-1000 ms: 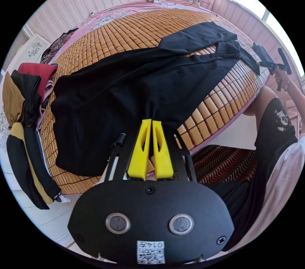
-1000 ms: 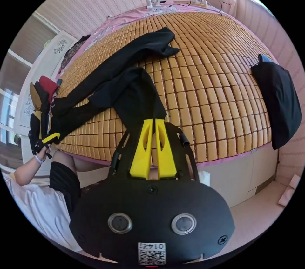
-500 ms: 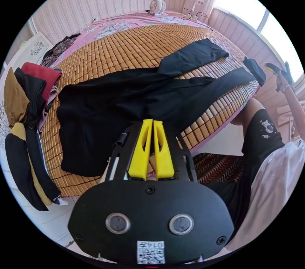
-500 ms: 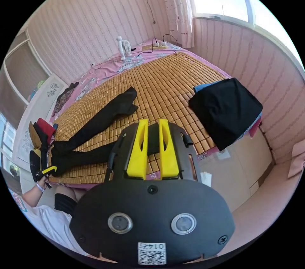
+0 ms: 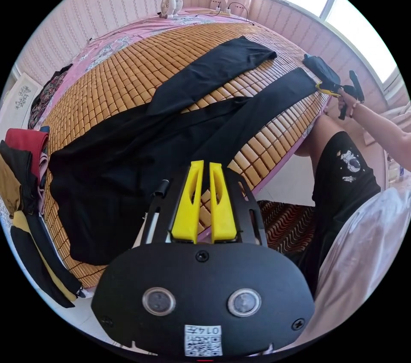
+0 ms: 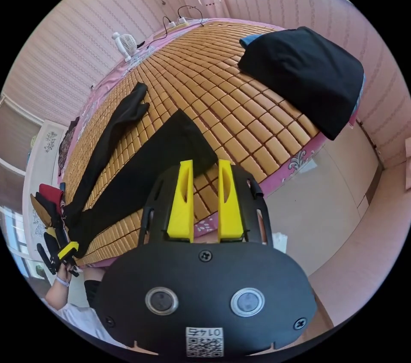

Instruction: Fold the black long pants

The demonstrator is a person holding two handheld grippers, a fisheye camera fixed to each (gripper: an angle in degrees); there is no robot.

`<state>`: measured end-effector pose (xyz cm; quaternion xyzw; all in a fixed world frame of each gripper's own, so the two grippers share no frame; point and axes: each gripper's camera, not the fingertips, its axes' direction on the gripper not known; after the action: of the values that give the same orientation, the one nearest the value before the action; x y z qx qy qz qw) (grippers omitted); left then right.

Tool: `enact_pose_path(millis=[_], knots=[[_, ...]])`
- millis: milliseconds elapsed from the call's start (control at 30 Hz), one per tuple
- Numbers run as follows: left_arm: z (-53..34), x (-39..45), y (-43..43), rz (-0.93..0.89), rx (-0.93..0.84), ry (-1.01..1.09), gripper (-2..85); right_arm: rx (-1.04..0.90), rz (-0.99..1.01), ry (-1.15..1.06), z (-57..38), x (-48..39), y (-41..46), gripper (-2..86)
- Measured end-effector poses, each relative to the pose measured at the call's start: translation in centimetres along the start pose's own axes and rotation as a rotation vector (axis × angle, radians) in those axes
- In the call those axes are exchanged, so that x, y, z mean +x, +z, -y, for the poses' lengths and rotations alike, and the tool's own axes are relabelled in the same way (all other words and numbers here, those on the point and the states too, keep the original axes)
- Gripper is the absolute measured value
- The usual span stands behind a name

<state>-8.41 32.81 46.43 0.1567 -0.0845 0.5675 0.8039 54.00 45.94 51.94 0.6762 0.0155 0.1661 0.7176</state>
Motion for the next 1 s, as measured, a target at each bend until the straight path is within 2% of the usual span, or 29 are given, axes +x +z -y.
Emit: enact_pose_path(millis=[100,167,267,433,567,667,733,900,1000], knots=[[1.2,0.5,2.3,-0.017,-0.079,-0.017,0.7,-0.029,-0.046,-0.067,0.5,0.0,-0.1,2.8],[1.5,0.6,3.8,-0.018,-0.141,-0.031,0.6,-0.047,0.006,-0.126,1.0,0.1,-1.0,1.9],[1.7,0.7,3.9,-0.015,-0.124,-0.016,0.3,0.029,0.157,-0.194,2.7,-0.6,-4.1,1.3],[2.2,0.2,4.2,-0.042,-0.131,-0.054,0.3,0.216,0.578,-0.254,6.9,-2.8,-11.0,0.9],[2.5,0.7,3.9,-0.066,-0.107,-0.026,0.1,0.386,0.717,-0.331,5.1,-1.7,-15.9,1.0],[2.5,1.2,3.6,-0.077,-0.079,0.0,-0.3,0.397,0.609,-0.257,1.3,2.2,-16.1,1.3],[2.3,1.6,3.5,-0.095,-0.075,0.021,-0.4,0.294,0.425,-0.135,-1.8,6.0,-13.4,1.8],[2.2,2.4,3.2,-0.114,-0.079,0.081,-0.2,0.057,0.251,0.093,-6.3,11.6,-7.9,4.8],[3.1,2.5,3.0,-0.096,-0.074,0.109,0.0,0.096,0.199,0.044,-6.1,10.5,-7.7,5.7]])
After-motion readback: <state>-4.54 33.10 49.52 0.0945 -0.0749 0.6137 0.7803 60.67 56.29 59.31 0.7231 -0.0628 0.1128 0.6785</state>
